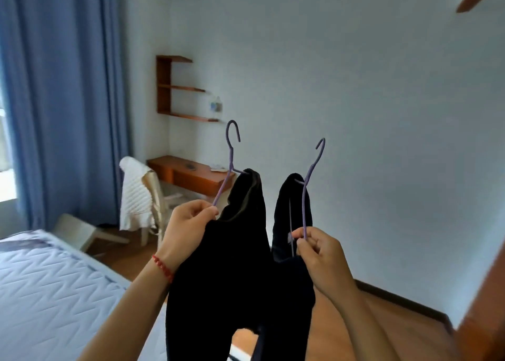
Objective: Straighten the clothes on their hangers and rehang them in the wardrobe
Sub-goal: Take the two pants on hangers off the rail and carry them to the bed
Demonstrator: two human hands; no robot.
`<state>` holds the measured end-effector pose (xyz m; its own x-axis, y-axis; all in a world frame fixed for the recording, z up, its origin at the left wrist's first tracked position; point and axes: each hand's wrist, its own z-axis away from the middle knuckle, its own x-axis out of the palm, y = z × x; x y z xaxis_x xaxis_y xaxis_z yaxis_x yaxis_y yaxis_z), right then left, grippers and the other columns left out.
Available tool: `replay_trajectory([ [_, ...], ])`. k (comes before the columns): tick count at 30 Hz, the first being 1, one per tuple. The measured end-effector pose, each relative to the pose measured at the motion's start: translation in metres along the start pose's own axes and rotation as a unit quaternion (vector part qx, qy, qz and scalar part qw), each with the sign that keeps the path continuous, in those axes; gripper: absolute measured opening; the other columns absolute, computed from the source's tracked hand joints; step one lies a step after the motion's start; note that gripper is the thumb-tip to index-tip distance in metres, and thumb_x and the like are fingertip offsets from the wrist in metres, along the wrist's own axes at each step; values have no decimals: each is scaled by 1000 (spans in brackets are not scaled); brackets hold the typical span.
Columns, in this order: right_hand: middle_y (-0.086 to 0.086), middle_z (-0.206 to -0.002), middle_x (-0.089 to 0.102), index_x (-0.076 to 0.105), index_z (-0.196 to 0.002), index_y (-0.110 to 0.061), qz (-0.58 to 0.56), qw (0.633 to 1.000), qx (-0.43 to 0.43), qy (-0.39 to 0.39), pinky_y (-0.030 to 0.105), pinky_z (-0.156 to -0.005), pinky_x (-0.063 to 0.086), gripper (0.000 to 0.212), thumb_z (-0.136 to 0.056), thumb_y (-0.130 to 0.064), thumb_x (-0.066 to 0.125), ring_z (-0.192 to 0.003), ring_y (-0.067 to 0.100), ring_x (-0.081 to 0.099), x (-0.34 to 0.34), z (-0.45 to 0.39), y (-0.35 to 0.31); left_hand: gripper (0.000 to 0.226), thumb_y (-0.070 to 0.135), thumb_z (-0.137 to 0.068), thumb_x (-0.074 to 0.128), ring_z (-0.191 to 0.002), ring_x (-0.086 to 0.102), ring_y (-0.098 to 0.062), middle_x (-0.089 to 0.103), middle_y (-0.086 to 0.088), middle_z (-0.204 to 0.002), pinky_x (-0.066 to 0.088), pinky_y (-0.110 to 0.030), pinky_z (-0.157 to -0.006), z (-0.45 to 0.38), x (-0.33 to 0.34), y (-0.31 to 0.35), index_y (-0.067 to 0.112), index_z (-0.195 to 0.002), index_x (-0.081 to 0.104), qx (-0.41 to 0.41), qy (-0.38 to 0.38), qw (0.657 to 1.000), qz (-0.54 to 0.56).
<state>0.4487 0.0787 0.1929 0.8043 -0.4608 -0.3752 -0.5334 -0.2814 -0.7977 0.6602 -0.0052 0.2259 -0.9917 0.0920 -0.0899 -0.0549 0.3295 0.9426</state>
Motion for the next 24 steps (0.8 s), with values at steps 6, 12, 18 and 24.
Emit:
replay_trajectory([
  [6,12,-59,47,60,-83,-22,-70,990,-32,-120,27,-48,34,25,-91,-2,47,-51,21,39,63,-31,11,19,7,-85,56,-41,45,0,52,-8,-60,33,-3,-40,-2,-51,-10,-1,-70,63,-14,158,986,-53],
  [12,3,-53,45,60,-84,-16,-130,963,-63,-227,26,-47,32,21,-90,1,48,-46,15,37,105,-35,17,25,8,-85,55,-40,45,5,51,9,-48,32,-1,-42,36,-82,-3,10,-61,60,-15,294,950,-105],
  [18,-5,-41,41,59,-86,-6,-138,929,-70,-336,10,-42,26,15,-91,1,47,-37,4,38,138,-18,34,19,7,-85,54,-47,46,2,53,-4,-60,34,-5,-46,78,-94,-6,0,-70,63,-37,376,912,-162],
  [24,-10,-46,47,51,-70,-25,-70,923,-19,-378,15,-49,30,31,-89,-1,49,-46,4,43,200,15,92,28,5,-86,53,-57,45,-11,54,-4,-58,34,-6,-46,107,-93,-28,11,-59,59,-80,392,894,-202],
])
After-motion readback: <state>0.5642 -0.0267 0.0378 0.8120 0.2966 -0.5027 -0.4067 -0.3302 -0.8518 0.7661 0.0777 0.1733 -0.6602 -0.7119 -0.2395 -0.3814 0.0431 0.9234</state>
